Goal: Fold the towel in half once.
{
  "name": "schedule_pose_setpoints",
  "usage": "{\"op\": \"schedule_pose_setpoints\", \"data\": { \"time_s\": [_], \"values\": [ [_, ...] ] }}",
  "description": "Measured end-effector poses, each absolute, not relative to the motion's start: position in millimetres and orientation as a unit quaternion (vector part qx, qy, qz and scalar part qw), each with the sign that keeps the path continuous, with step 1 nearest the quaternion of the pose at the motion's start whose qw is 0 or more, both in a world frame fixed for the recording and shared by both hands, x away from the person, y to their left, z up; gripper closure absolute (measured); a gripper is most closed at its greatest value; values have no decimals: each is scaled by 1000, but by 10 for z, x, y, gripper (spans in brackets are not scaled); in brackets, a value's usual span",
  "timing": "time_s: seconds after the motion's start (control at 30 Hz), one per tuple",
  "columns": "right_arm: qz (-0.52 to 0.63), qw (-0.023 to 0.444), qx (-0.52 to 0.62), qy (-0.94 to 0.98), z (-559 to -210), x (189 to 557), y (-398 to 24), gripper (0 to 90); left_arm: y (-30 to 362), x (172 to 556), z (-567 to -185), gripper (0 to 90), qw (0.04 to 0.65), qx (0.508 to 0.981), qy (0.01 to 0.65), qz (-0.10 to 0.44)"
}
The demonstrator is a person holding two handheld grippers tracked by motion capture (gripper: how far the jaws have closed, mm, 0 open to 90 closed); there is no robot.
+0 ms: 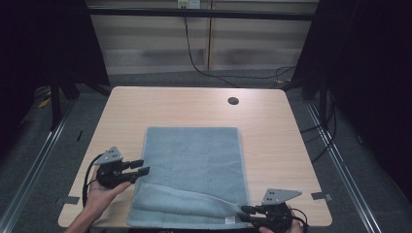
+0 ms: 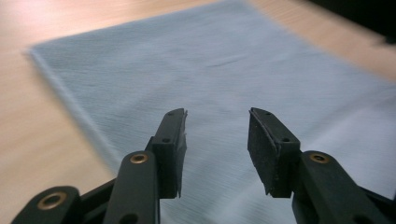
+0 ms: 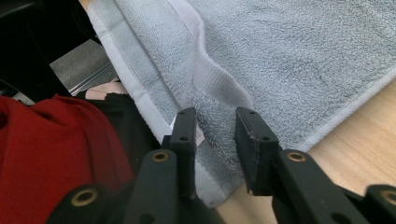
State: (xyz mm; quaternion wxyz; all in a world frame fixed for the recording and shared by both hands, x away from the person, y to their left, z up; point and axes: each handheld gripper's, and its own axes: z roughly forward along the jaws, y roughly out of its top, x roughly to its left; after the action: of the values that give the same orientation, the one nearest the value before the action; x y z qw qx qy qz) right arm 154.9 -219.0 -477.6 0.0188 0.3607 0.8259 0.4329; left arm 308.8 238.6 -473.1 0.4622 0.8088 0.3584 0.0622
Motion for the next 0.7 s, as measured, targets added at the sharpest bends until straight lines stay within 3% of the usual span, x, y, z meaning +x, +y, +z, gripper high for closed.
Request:
{"op": "schedule_pose_setpoints", "data": {
  "time_s": [0.2, 0.47, 0.6, 0.7],
  "values": [
    [459, 29, 363, 810, -4644, 1566, -2266, 598, 2150, 2895, -4873, 570, 398, 870, 288, 48],
    [459, 38, 367, 808, -4635, 1995, -2087, 636, 2163, 2547, -4893, 571, 402, 879, 255, 16],
    [445, -3, 354, 822, -4760, 2177, -1904, 598, 2204, 2490, -4937, 534, 409, 876, 256, -3],
    [420, -2, 351, 837, -4830, 2178, -1820, 590, 2218, 2501, -4944, 626, 404, 878, 257, 3]
  ]
}}
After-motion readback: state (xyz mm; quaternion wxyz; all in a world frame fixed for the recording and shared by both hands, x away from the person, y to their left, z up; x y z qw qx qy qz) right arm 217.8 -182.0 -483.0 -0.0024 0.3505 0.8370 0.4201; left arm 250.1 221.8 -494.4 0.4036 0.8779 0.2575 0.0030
